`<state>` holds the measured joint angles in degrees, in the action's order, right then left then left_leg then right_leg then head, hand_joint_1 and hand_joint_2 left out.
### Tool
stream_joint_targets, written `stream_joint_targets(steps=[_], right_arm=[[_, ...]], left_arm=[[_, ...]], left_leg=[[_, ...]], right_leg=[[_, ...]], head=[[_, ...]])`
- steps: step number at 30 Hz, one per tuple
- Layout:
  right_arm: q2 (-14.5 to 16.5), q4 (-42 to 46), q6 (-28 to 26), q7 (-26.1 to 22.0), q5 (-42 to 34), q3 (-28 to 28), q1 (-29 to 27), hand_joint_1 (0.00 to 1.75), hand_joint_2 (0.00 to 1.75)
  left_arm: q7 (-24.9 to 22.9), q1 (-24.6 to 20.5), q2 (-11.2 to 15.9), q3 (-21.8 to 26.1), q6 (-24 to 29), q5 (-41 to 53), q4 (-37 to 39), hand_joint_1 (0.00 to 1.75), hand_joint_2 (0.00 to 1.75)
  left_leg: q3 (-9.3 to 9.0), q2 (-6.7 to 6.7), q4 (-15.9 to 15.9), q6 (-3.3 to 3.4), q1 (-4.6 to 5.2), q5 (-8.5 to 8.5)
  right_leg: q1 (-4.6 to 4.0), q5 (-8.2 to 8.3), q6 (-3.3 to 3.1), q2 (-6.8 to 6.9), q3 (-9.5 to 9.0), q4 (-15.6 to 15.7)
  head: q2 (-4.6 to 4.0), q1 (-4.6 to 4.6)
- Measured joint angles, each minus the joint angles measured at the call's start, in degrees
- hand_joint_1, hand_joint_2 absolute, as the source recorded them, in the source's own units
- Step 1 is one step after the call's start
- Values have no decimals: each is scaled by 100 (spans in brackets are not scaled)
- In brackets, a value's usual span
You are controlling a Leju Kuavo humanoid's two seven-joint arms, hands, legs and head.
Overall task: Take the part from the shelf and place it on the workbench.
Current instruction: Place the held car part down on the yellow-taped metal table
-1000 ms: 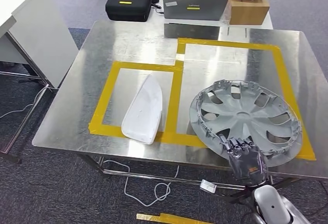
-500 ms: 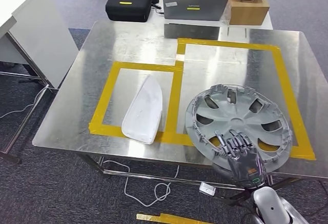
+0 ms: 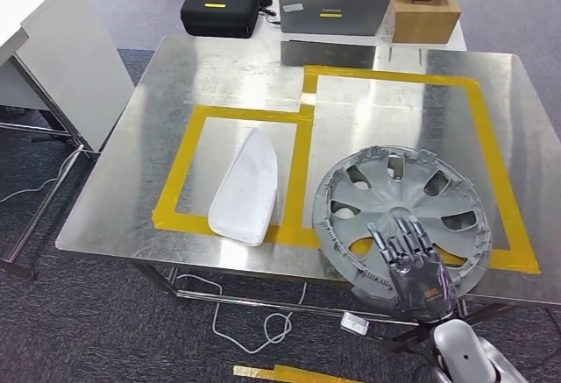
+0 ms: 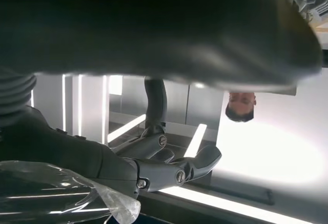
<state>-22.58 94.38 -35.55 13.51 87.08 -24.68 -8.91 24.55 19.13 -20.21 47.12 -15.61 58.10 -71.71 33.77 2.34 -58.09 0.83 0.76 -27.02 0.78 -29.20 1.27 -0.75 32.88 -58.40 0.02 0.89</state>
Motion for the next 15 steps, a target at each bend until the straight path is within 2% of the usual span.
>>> stream_joint_targets(steps=[9, 15], right_arm=[[7, 44, 11, -44, -155, 8, -41, 0, 0], [167, 373, 116, -331, -1013, 35, -134, 0, 0]], left_arm=[[-57, 16, -10, -13, 62, -157, 0, 0, 0], [-145, 103, -12, -71, 108, -276, -2, 0, 0]], left_leg=[[-6, 0, 0, 0, 0, 0], [-9, 0, 0, -1, 0, -1]], right_leg=[[0, 0, 0, 0, -6, 0], [-1, -1, 0, -1, -7, 0]], head=[[0, 0], [0, -1]])
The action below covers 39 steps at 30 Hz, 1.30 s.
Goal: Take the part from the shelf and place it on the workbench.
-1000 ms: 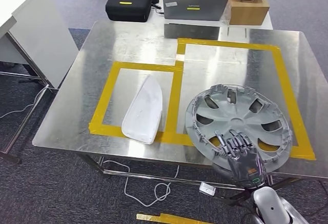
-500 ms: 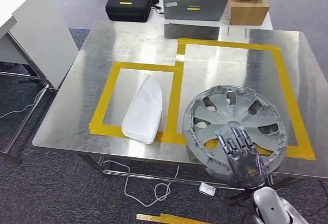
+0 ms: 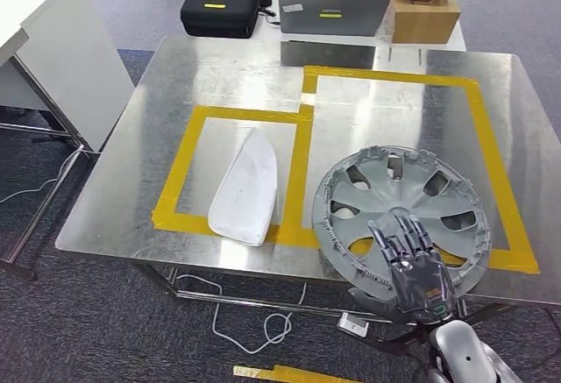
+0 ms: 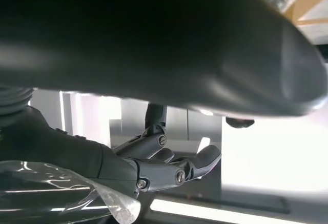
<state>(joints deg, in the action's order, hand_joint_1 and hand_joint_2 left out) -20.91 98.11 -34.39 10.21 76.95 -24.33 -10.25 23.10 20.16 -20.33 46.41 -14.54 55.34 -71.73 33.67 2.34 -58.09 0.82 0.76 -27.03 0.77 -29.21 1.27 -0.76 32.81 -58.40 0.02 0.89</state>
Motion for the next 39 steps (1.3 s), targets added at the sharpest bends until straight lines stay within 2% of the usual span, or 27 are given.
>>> stream_joint_targets(steps=[6, 7, 10, 11, 12, 14, 15, 16, 17, 19, 20, 21, 22, 24, 25, 26, 27, 29, 30, 31, 32, 33, 35, 36, 37, 39], right_arm=[[248, 447, 92, -224, -690, 21, -117, 0, 0], [280, 507, 99, -248, -777, 22, -141, 0, 0], [325, 656, 98, -308, -1014, 24, -194, 0, 0], [325, 684, 91, -327, -1094, 25, -198, 0, 0], [325, 698, 82, -344, -1159, 29, -199, 0, 0], [325, 703, 67, -366, -1243, 34, -222, 0, 0], [325, 703, 62, -372, -1265, 36, -245, 0, 0], [325, 703, 57, -373, -1286, 36, -269, 0, 0], [325, 703, 53, -374, -1307, 37, -284, 0, 0], [325, 704, 47, -370, -1348, 37, -296, 0, 0], [325, 708, 44, -365, -1363, 36, -304, 0, 0], [325, 716, 38, -359, -1372, 36, -316, 0, 0], [325, 726, 31, -354, -1378, 36, -331, 0, 0], [325, 741, 22, -349, -1384, 36, -359, 0, 0], [325, 743, 21, -350, -1386, 35, -367, 0, 0], [325, 746, 20, -351, -1387, 34, -373, 0, 0], [325, 751, 19, -352, -1387, 34, -377, 0, 0], [325, 761, 18, -354, -1387, 35, -389, 0, 0], [325, 762, 18, -354, -1387, 35, -394, 0, 0], [325, 762, 18, -354, -1387, 35, -397, 0, 0], [325, 762, 18, -354, -1387, 34, -400, 0, 0], [325, 763, 18, -352, -1388, 34, -400, 0, 0], [325, 771, 24, -340, -1400, 34, -400, 0, 0], [325, 777, 35, -331, -1413, 34, -399, 0, 0], [325, 781, 54, -320, -1427, 33, -396, 0, 0], [325, 783, 87, -289, -1450, 24, -390, 0, 0]], left_arm=[[-55, 111, -1, -140, 0, -129, -32, 0, 0], [-70, 128, 1, -161, -1, -148, -46, 0, 0], [-102, 183, -10, -220, -2, -193, -97, 0, 0], [-105, 199, -20, -242, -2, -208, -110, 0, 0], [-109, 208, -28, -263, -2, -219, -117, 0, 0], [-119, 223, -35, -298, -2, -239, -122, 0, 0], [-126, 232, -38, -313, -2, -247, -123, 0, 0], [-136, 245, -41, -330, -3, -256, -124, 0, 0], [-149, 259, -43, -348, -3, -271, -125, 0, 0], [-189, 285, -45, -384, -6, -310, -128, 0, 0], [-205, 297, -41, -398, -7, -328, -139, 0, 0], [-215, 308, -38, -411, -8, -346, -155, 0, 0], [-219, 319, -34, -421, -7, -358, -173, 0, 0], [-219, 345, -34, -440, -4, -374, -196, 0, 0], [-220, 356, -36, -449, -4, -376, -199, 0, 0], [-220, 363, -37, -456, -4, -376, -199, 0, 0], [-220, 365, -38, -462, -4, -376, -200, 0, 0], [-220, 364, -39, -472, -4, -376, -201, 0, 0], [-220, 363, -39, -476, -4, -376, -201, 0, 0], [-220, 363, -39, -482, -4, -376, -201, 0, 0], [-220, 364, -39, -490, -4, -377, -201, 0, 0], [-222, 364, -39, -499, -4, -380, -202, 0, 0], [-268, 361, -39, -523, -2, -377, -217, 0, 0], [-329, 356, -38, -549, 10, -372, -228, 0, 0], [-415, 353, -38, -591, 31, -365, -239, 0, 0], [-605, 358, -38, -707, 87, -374, -248, 0, 0]], left_leg=[[-3, 0, 0, 0, 0, -2], [-3, 0, -8, 15, 8, -10], [-131, -10, 194, 138, -6, 71], [-207, -18, 315, 169, -31, 129], [-269, -26, 412, 181, -58, 177], [-300, -36, 451, 182, -77, 200], [-297, -38, 445, 171, -86, 199], [-293, -38, 433, 152, -101, 197], [-286, -38, 411, 121, -123, 188], [-253, -34, 302, 21, -181, 137], [-223, -23, 218, -41, -194, 94], [-193, -12, 142, -98, -193, 57], [-169, -2, 84, -144, -181, 33], [-141, 11, 47, -196, -180, 35], [-119, -4, 13, -215, -190, 1], [-71, -37, -85, -231, -200, -102], [15, -79, -292, -242, -205, -287], [260, -153, -989, -248, -206, -779], [354, -164, -1332, -239, -202, -969], [370, -167, -1524, -217, -194, -1056], [279, -167, -1502, -180, -179, -1035], [82, -167, -1262, -127, -155, -925], [-467, -176, -430, 9, -85, -661], [-659, -189, -99, 52, -52, -578], [-762, -201, 101, 78, -24, -539], [-752, -213, 178, 90, 13, -478]], right_leg=[[0, -3, -1, 0, -3, 0], [11, 4, 16, 2, -11, 20], [16, 21, 90, 13, -70, 116], [3, -46, 101, 18, -53, 51], [-6, -178, 111, 25, 25, -139], [20, -549, 158, 29, 322, -806], [44, -672, 192, 30, 462, -1109], [73, -692, 231, 33, 522, -1249], [103, -599, 274, 38, 468, -1163], [169, -264, 374, 37, 86, -468], [189, -146, 392, 8, -86, -149], [199, -96, 367, -16, -199, 32], [197, -108, 318, -41, -226, 66], [186, -96, 182, -35, -189, -18], [183, -77, 138, -21, -161, -30], [180, -54, 94, -2, -131, -35], [174, -26, 51, 20, -92, -34], [141, 25, -6, 66, -18, -33], [117, 51, -22, 91, 25, -34], [91, 80, -31, 113, 64, -35], [64, 109, -37, 130, 101, -35], [39, 140, -41, 142, 134, -36], [2, 203, -37, 156, 184, -35], [-8, 237, -23, 162, 202, -33], [-8, 271, -1, 172, 215, -29], [10, 354, 70, 193, 222, 3]], head=[[0, 0], [0, -1], [1, -3], [1, 2], [1, 13], [0, 26], [0, 28], [0, 27], [0, 26], [0, 31], [0, 45], [0, 52], [0, 57], [0, 51], [0, 47], [0, 43], [0, 36], [0, 28], [0, 28], [0, 29], [0, 29], [0, 31], [0, 33], [0, 35], [0, 36], [0, 36]])
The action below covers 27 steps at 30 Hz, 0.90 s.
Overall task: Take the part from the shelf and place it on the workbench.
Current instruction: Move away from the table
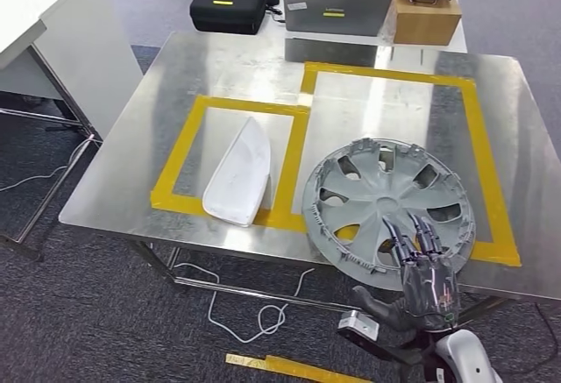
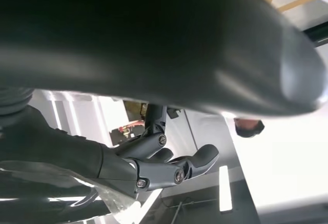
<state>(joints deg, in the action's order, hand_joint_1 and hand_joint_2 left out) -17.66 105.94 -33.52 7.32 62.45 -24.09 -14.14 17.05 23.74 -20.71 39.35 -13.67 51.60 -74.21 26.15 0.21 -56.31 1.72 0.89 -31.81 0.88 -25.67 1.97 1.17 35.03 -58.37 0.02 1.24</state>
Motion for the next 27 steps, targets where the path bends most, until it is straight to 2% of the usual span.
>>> stream_joint_targets(steps=[1, 2, 3, 4, 5, 6, 7, 8, 9, 10, 11, 12, 13, 14, 16, 17, 18, 19, 21, 22, 23, 24, 25, 26, 27], right_arm=[[-3, -1, 9, 20, -8, -5, 2, 0, 0], [-5, -1, 10, 40, -19, -11, 1, 0, 0], [-9, -1, 11, 56, -31, -15, 0, 0, 0], [-14, -2, 13, 71, -46, -21, -2, 0, 0], [-16, -2, 17, 84, -60, -28, -5, 0, 0], [-20, -2, 27, 96, -75, -36, -7, 0, 0], [-23, -2, 41, 109, -89, -44, -9, 0, 0], [-26, -2, 58, 122, -100, -51, -9, 0, 0], [-28, -2, 79, 134, -110, -58, -8, 0, 0], [-28, -1, 105, 146, -120, -65, -6, 0, 0], [-28, 2, 135, 158, -137, -72, -1, 0, 0], [-29, 7, 170, 169, -163, -78, 4, 0, 0], [-30, 15, 215, 184, -210, -84, 8, 0, 0], [-30, 23, 265, 196, -274, -87, 11, 0, 0], [-28, 31, 389, 215, -443, -92, 8, 0, 0], [-25, 31, 458, 221, -547, -92, 8, 0, 0], [-20, 29, 530, 235, -660, -90, 4, 0, 0], [-13, 25, 603, 257, -782, -87, -3, 0, 0], [-3, 5, 749, 340, -1063, -74, -40, 0, 0], [1, -14, 818, 391, -1222, -63, -68, 0, 0], [4, -40, 884, 449, -1407, -48, -97, 0, 0], [8, -73, 944, 509, -1628, -26, -130, 0, 0], [15, -114, 1001, 575, -1896, 5, -166, 0, 0], [22, -158, 1056, 645, -2207, 45, -208, 0, 0], [31, -203, 1099, 711, -2517, 92, -258, 0, 0]], left_arm=[[-76, 7, -2, -56, 23, -21, -4, 0, 0], [-133, 14, -3, -104, 39, -44, -14, 0, 0], [-174, 20, -5, -146, 47, -69, -28, 0, 0], [-206, 28, -8, -191, 52, -94, -43, 0, 0], [-228, 36, -10, -231, 52, -111, -56, 0, 0], [-248, 43, -11, -267, 51, -133, -67, 0, 0], [-268, 51, -11, -298, 52, -153, -73, 0, 0], [-290, 58, -11, -321, 55, -171, -80, 0, 0], [-313, 70, -10, -343, 58, -192, -87, 0, 0], [-333, 83, -10, -366, 65, -212, -92, 0, 0], [-354, 95, -10, -391, 75, -231, -100, 0, 0], [-376, 105, -12, -416, 87, -253, -111, 0, 0], [-405, 112, -13, -440, 102, -279, -128, 0, 0], [-435, 119, -14, -462, 114, -307, -148, 0, 0], [-499, 143, -11, -500, 133, -370, -188, 0, 0], [-529, 164, -9, -515, 142, -398, -208, 0, 0], [-557, 188, -8, -529, 152, -426, -226, 0, 0], [-584, 210, -7, -544, 161, -452, -241, 0, 0], [-626, 233, -8, -570, 167, -497, -257, 0, 0], [-638, 236, -8, -581, 162, -513, -261, 0, 0], [-642, 237, -8, -587, 151, -525, -264, 0, 0], [-638, 238, -7, -589, 138, -528, -267, 0, 0], [-626, 239, -7, -589, 126, -517, -268, 0, 0], [-604, 238, -7, -589, 118, -500, -268, 0, 0], [-571, 236, -7, -588, 117, -476, -268, 0, 0]], left_leg=[[25, -4, 30, 16, -4, 57], [63, -11, 65, 37, -10, 126], [116, -21, 99, 69, -20, 201], [180, -32, 122, 94, -25, 267], [249, -37, 122, 120, -13, 322], [318, -40, 117, 139, -1, 375], [387, -41, 111, 143, 12, 427], [455, -41, 102, 146, 22, 478], [524, -40, 87, 142, 29, 524], [587, -38, 67, 134, 32, 562], [641, -36, 37, 121, 36, 594], [687, -34, 0, 102, 43, 624], [720, -32, -30, 78, 49, 658], [743, -31, -50, 51, 52, 694], [777, -22, -70, -6, 46, 757], [805, -14, -114, -43, 41, 703], [852, -5, -239, -88, 32, 541], [918, 3, -469, -137, 13, 279], [1058, 3, -1168, -228, -48, -309], [1087, 3, -1482, -262, -81, -448], [1058, 2, -1661, -290, -113, -441], [948, 2, -1650, -314, -143, -311], [749, 2, -1440, -338, -171, -130], [473, 3, -1080, -359, -199, 12], [181, 10, -651, -367, -210, 73]], right_leg=[[13, 9, 35, -5, 17, 2], [16, -61, 66, -22, 55, -36], [14, -236, 86, -46, 124, -174], [13, -504, 97, -72, 215, -430], [8, -791, 105, -87, 304, -766], [8, -1010, 111, -94, 369, -1120], [7, -1104, 116, -96, 378, -1381], [6, -1067, 118, -97, 309, -1477], [4, -928, 116, -97, 139, -1367], [2, -759, 106, -97, -127, -1068], [-4, -658, 89, -98, -449, -636], [-13, -627, 67, -101, -765, -187], [-23, -652, 45, -104, -979, 150], [-37, -698, 21, -106, -1084, 352], [-36, -668, -37, -96, -1051, 426], [-24, -625, -74, -85, -1007, 431], [-7, -573, -115, -70, -960, 439], [9, -516, -147, -55, -902, 448], [12, -408, -172, -30, -766, 438], [14, -356, -164, -17, -695, 424], [18, -307, -148, -4, -628, 399], [27, -264, -128, 5, -553, 364], [40, -226, -102, 10, -479, 318], [51, -192, -71, 11, -405, 270], [56, -164, -38, 11, -330, 216]], head=[[0, -2], [0, 4], [0, 14], [0, 23], [0, 32], [0, 35], [0, 35], [0, 34], [0, 35], [0, 34], [0, 34], [0, 34], [0, 33], [0, 32], [0, 32], [0, 27], [0, 16], [0, 5], [0, -15], [0, -15], [0, -14], [0, -14], [0, -14], [0, -15], [0, -17]])
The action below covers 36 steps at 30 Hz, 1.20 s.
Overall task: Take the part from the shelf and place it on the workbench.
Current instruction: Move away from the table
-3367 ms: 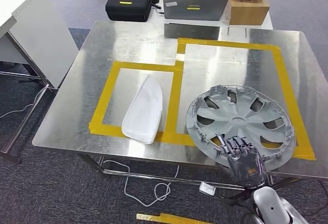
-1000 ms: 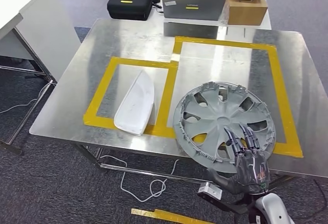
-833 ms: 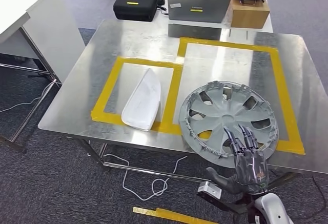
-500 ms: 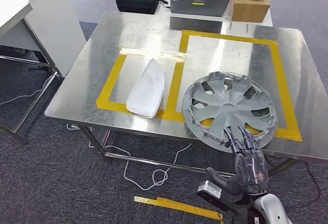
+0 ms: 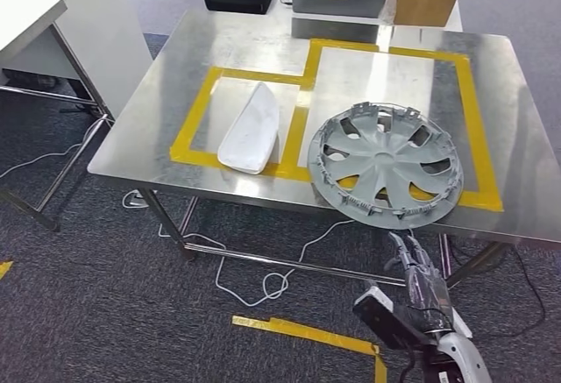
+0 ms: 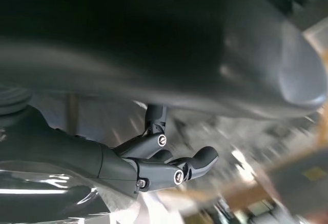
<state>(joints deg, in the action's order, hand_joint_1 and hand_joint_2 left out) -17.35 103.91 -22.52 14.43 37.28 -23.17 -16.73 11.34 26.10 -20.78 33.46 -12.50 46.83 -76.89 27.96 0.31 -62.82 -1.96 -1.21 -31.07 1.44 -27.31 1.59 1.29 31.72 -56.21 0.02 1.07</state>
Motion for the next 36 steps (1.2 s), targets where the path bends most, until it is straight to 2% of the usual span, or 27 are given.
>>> stream_joint_targets(steps=[2, 4, 5, 6, 7, 9, 10, 11, 12, 13, 14, 15, 17, 18, 20, 21, 22, 24, 25, 26, 27, 28, 29, 31, 33, 35, 36], right_arm=[[10, -112, 53, 131, -518, 92, -105, 0, 0], [18, -267, 82, 279, -893, 173, -223, 0, 0], [21, -354, 93, 341, -1039, 213, -294, 0, 0], [24, -439, 101, 382, -1145, 248, -368, 0, 0], [26, -516, 103, 400, -1210, 277, -431, 0, 0], [30, -645, 101, 412, -1272, 320, -504, 0, 0], [33, -696, 104, 441, -1307, 338, -523, 0, 0], [39, -747, 114, 498, -1374, 360, -544, 0, 0], [48, -801, 130, 572, -1477, 383, -576, 0, 0], [58, -860, 146, 647, -1615, 409, -619, 0, 0], [74, -934, 159, 700, -1784, 444, -669, 0, 0], [91, -1013, 163, 728, -1952, 481, -724, 0, 0], [147, -1204, 157, 749, -2316, 587, -828, 0, 0], [183, -1298, 157, 747, -2482, 643, -885, 0, 0], [296, -1498, 186, 675, -2848, 768, -1035, 0, 0], [364, -1610, 210, 601, -3019, 836, -1122, 0, 0], [446, -1728, 234, 518, -3165, 911, -1210, 0, 0], [618, -1944, 280, 422, -3314, 1065, -1368, 0, 0], [703, -2020, 307, 428, -3337, 1143, -1445, 0, 0], [780, -2078, 334, 463, -3346, 1217, -1511, 0, 0], [848, -2120, 359, 512, -3348, 1289, -1566, 0, 0], [906, -2146, 382, 560, -3346, 1351, -1609, 0, 0], [957, -2164, 399, 602, -3343, 1403, -1640, 0, 0], [1038, -2179, 426, 656, -3337, 1486, -1689, 0, 0], [1112, -2185, 454, 688, -3343, 1565, -1731, 0, 0], [1187, -2190, 496, 710, -3370, 1662, -1768, 0, 0], [1226, -2190, 524, 713, -3391, 1719, -1788, 0, 0]], left_arm=[[86, -9, -1, 13, 9, 69, 2, 0, 0], [162, -18, -1, 54, 16, 154, 11, 0, 0], [189, -21, -1, 82, 17, 188, 16, 0, 0], [207, -23, 0, 106, 17, 214, 21, 0, 0], [221, -24, 0, 124, 14, 230, 26, 0, 0], [241, -36, -3, 144, 4, 248, 37, 0, 0], [245, -45, -5, 150, -1, 252, 42, 0, 0], [246, -52, -5, 158, -5, 256, 46, 0, 0], [247, -55, -4, 167, -10, 261, 49, 0, 0], [246, -54, -3, 175, -18, 268, 50, 0, 0], [246, -52, -3, 180, -31, 277, 51, 0, 0], [246, -49, -3, 182, -45, 286, 52, 0, 0], [247, -44, -7, 184, -70, 300, 52, 0, 0], [248, -41, -7, 185, -80, 309, 52, 0, 0], [255, -32, -3, 201, -97, 340, 52, 0, 0], [261, -19, -2, 215, -102, 360, 53, 0, 0], [267, -1, -1, 231, -109, 383, 55, 0, 0], [286, 27, -1, 249, -118, 413, 62, 0, 0], [297, 30, -1, 250, -123, 426, 67, 0, 0], [310, 29, -1, 251, -127, 438, 72, 0, 0], [323, 28, -1, 252, -133, 451, 78, 0, 0], [333, 28, -1, 252, -138, 461, 83, 0, 0], [341, 28, -1, 253, -143, 469, 87, 0, 0], [351, 23, -1, 254, -144, 472, 90, 0, 0], [357, 14, -1, 255, -145, 475, 91, 0, 0], [360, 17, -4, 258, -151, 479, 93, 0, 0], [361, 20, -4, 260, -154, 480, 94, 0, 0]], left_leg=[[-348, 17, 591, 41, 6, -61], [-338, 25, 712, 135, 30, -97], [-291, 16, 719, 190, 35, -68], [-236, 6, 724, 258, 41, -21], [-174, -6, 730, 323, 49, 40], [-16, -27, 726, 401, 94, 165], [73, -36, 720, 420, 122, 231], [168, -43, 711, 433, 149, 300], [264, -47, 697, 441, 172, 365], [355, -48, 677, 444, 189, 424], [438, -44, 650, 440, 200, 475], [506, -37, 616, 430, 214, 518], [585, -25, 563, 392, 237, 603], [606, -23, 549, 370, 242, 651], [655, -13, 530, 321, 237, 715], [694, -6, 475, 286, 232, 627], [744, 1, 334, 244, 222, 416], [860, 1, -236, 162, 186, -217], [898, 0, -598, 135, 167, -459], [898, -1, -892, 120, 154, -545], [836, -1, -1045, 117, 146, -484], [697, -1, -1014, 127, 142, -323], [475, -1, -790, 152, 143, -146], [-139, 1, 47, 235, 166, -17], [-547, 1, 720, 303, 198, -102], [-562, -6, 912, 349, 202, -91], [-513, -17, 935, 383, 196, -41]], right_leg=[[-3, 77, 79, -1, 107, -68], [4, 165, 160, -2, 178, -82], [16, 137, 188, -13, 212, -102], [25, 2, 204, -26, 267, -189], [27, -236, 207, -45, 341, -373], [7, -839, 186, -80, 519, -1031], [-9, -1012, 171, -93, 571, -1377], [-26, -1033, 152, -101, 562, -1616], [-43, -908, 130, -105, 475, -1693], [-61, -703, 105, -106, 300, -1586], [-81, -525, 78, -106, 33, -1300], [-102, -451, 53, -105, -308, -872], [-129, -570, 8, -105, -886, -18], [-138, -645, -8, -106, -1022, 227], [-131, -639, -56, -90, -985, 316], [-123, -592, -95, -75, -926, 306], [-112, -538, -133, -56, -858, 303], [-112, -426, -179, -27, -713, 285], [-117, -373, -185, -11, -634, 267], [-122, -322, -184, 1, -542, 237], [-128, -274, -182, 9, -439, 198], [-135, -229, -177, 12, -346, 153], [-141, -188, -171, 8, -260, 108], [-159, -106, -145, -6, -142, 32], [-169, 0, -95, -14, -45, -14], [-162, 86, -39, -17, 43, -30], [-154, 35, -10, -32, 98, -64]], head=[[0, 1], [0, 8], [0, 7], [0, 17], [0, 27], [0, 47], [0, 49], [0, 50], [0, 48], [0, 46], [0, 48], [0, 49], [0, 49], [1, 46], [1, 50], [1, 40], [0, 29], [0, 3], [0, 1], [0, 1], [0, 1], [0, 1], [0, 1], [0, 2], [0, 8], [0, 8], [0, 10]])
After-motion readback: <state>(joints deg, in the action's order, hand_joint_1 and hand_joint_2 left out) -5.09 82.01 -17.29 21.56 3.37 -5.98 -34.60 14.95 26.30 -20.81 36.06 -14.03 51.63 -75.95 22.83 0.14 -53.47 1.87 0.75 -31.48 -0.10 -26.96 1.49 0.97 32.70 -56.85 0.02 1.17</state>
